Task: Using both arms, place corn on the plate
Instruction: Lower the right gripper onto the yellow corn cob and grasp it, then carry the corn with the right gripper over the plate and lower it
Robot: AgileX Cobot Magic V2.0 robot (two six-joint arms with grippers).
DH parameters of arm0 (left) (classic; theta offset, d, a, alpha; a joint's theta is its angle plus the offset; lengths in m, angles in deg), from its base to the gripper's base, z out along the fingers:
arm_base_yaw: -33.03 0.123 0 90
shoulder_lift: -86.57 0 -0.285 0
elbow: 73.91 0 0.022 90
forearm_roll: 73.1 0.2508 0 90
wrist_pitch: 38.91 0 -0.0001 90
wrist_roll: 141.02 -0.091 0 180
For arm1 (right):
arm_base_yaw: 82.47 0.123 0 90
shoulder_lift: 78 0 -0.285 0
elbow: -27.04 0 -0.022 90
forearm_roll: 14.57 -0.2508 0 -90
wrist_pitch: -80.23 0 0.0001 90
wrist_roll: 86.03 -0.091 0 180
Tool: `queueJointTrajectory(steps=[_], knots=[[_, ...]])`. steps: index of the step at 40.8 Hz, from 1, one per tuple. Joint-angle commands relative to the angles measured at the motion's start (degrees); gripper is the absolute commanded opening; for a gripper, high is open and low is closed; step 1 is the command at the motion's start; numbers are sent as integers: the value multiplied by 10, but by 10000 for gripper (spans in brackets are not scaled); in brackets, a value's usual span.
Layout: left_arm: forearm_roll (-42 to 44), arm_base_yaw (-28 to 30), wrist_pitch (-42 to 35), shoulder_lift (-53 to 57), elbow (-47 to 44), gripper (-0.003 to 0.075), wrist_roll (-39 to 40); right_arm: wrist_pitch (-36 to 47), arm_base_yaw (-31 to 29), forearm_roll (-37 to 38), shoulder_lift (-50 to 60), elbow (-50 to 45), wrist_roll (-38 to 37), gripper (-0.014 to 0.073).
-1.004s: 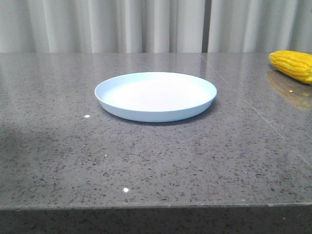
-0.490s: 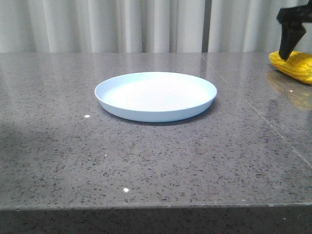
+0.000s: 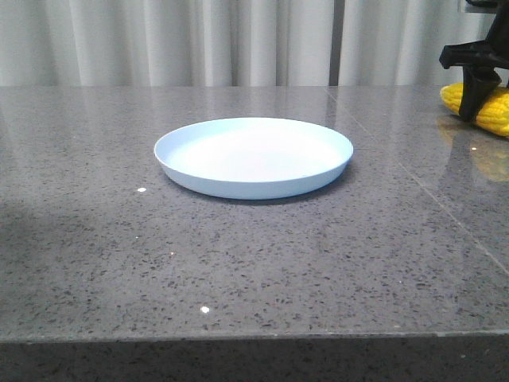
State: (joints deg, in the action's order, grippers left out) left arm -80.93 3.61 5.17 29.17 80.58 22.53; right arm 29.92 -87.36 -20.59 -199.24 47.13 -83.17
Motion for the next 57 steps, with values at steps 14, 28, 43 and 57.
queueJointTrajectory(steps=[14, 28, 43, 57], knots=[[-7, -4, -41, 2, 15, 312, 4, -55, 67, 0, 192, 16, 6, 216], [-7, -4, -41, 2, 15, 312, 4, -82, 245, -13, 296, 14, -10, 216], [-7, -4, -41, 2, 15, 312, 4, 116, 369, -13, 287, -158, -128, 216], [-7, -4, -41, 2, 15, 312, 4, 236, 370, -18, 209, -224, -193, 244]])
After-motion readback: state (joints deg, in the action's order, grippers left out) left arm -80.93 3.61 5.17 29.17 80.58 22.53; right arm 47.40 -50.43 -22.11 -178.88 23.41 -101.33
